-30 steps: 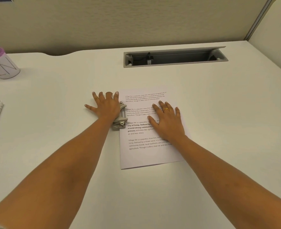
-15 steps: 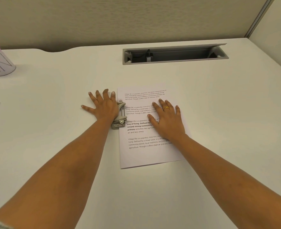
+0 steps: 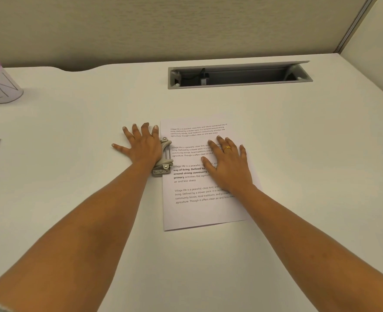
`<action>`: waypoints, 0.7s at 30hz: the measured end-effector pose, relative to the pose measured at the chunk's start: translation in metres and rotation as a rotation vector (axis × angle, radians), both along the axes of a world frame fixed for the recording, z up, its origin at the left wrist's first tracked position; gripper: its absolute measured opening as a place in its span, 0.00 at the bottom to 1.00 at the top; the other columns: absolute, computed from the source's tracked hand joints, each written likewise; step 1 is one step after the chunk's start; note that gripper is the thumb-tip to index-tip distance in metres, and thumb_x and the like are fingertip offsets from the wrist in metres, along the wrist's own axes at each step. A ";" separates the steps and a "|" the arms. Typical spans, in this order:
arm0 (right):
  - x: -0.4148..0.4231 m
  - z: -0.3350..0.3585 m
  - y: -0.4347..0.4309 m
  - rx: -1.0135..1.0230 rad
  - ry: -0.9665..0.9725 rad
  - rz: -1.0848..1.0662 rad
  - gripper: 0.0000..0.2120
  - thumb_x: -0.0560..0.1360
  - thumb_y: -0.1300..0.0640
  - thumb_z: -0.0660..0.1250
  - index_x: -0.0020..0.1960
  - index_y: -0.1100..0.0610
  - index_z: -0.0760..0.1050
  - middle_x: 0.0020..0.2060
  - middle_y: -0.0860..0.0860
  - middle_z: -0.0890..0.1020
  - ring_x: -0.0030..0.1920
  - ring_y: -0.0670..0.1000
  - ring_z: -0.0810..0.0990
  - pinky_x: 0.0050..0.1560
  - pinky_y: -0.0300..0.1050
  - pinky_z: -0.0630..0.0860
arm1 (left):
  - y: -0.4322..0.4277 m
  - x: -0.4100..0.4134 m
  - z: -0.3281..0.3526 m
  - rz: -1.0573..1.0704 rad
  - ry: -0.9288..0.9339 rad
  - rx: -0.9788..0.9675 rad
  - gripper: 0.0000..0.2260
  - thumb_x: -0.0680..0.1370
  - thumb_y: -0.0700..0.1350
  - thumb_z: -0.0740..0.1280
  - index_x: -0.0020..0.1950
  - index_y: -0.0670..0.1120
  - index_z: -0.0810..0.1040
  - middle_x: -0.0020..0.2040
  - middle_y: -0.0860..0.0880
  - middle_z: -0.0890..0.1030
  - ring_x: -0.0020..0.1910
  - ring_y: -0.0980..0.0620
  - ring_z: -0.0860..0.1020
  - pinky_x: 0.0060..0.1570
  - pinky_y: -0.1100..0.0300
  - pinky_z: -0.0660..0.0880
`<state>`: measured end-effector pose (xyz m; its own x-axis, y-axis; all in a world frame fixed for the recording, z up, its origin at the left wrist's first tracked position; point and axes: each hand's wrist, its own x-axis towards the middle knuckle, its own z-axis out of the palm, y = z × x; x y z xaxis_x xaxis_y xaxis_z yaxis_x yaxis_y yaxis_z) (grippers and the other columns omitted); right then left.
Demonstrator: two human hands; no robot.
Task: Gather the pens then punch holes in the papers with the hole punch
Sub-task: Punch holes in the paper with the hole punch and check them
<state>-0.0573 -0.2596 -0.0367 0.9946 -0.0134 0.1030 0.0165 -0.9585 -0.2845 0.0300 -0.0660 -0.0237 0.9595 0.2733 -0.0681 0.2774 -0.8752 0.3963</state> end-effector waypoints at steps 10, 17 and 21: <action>0.000 -0.002 0.000 0.017 -0.021 -0.007 0.27 0.77 0.40 0.52 0.74 0.48 0.58 0.75 0.49 0.59 0.76 0.50 0.52 0.74 0.57 0.45 | -0.003 -0.004 0.010 -0.007 -0.020 0.108 0.22 0.81 0.55 0.45 0.73 0.50 0.59 0.76 0.46 0.56 0.77 0.44 0.43 0.66 0.29 0.38; 0.002 -0.003 -0.001 0.039 -0.034 -0.010 0.27 0.77 0.40 0.53 0.73 0.48 0.59 0.75 0.49 0.59 0.76 0.50 0.53 0.74 0.57 0.45 | -0.006 -0.005 0.018 -0.048 -0.056 0.238 0.24 0.81 0.56 0.46 0.72 0.45 0.63 0.74 0.43 0.61 0.76 0.41 0.48 0.66 0.28 0.40; 0.002 -0.004 -0.001 0.052 -0.043 -0.014 0.27 0.77 0.40 0.53 0.73 0.48 0.59 0.75 0.49 0.60 0.76 0.50 0.53 0.74 0.56 0.45 | -0.008 -0.005 0.023 -0.074 -0.068 0.288 0.24 0.81 0.56 0.46 0.71 0.44 0.64 0.74 0.41 0.61 0.76 0.40 0.49 0.66 0.27 0.40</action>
<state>-0.0556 -0.2602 -0.0412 0.9889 -0.0338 0.1449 0.0166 -0.9427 -0.3333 0.0254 -0.0742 -0.0008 0.9772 0.2016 0.0672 0.1904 -0.9710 0.1446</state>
